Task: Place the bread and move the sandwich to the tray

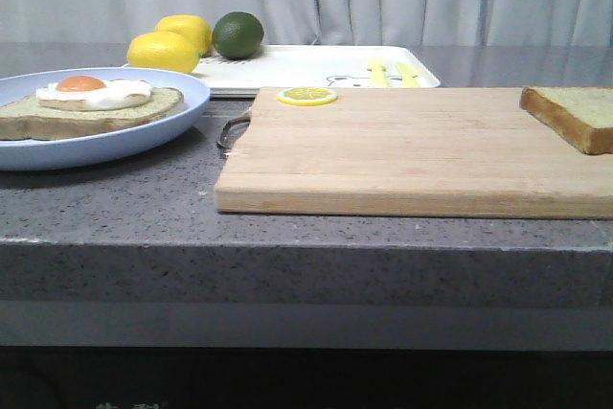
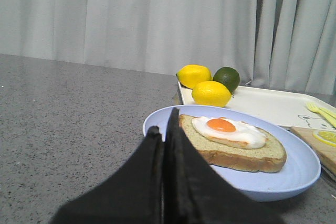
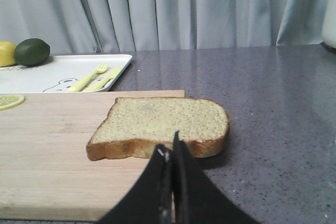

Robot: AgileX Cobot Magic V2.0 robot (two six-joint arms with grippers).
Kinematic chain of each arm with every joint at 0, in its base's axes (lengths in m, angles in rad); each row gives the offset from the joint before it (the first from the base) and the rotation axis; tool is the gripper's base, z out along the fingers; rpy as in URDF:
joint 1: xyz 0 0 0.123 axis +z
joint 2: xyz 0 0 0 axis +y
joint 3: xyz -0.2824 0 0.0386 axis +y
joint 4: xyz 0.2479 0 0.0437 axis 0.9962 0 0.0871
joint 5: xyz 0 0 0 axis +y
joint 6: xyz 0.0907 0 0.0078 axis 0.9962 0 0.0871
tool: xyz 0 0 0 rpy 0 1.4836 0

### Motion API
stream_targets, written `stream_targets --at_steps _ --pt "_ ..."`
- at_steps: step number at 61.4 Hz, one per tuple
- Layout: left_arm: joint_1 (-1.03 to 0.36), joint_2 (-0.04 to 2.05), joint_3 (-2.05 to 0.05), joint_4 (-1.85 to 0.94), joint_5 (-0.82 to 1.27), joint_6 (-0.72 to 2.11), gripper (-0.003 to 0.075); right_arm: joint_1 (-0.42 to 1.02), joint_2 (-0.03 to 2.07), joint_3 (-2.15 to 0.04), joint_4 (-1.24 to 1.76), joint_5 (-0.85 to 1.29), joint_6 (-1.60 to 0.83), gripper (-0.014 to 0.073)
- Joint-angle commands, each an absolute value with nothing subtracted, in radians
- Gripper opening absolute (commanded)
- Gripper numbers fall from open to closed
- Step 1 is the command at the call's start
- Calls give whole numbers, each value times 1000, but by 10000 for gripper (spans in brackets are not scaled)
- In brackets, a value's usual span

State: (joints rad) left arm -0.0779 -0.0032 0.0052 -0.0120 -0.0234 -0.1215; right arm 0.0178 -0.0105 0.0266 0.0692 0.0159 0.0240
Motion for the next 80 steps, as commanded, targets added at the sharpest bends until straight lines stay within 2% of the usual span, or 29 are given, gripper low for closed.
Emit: stream_targets --at_steps 1,59,68,80 --pt "-78 -26 6 -11 -104 -128 -20 11 -28 24 60 -58 21 -66" --pt "-78 -26 -8 -11 -150 -128 -20 11 -28 17 60 -56 21 -66" --pt "-78 -24 -113 -11 -125 -128 -20 11 -28 -66 60 -9 21 -66" --pt "-78 31 -377 32 82 -127 -20 11 -18 -300 60 160 21 -66"
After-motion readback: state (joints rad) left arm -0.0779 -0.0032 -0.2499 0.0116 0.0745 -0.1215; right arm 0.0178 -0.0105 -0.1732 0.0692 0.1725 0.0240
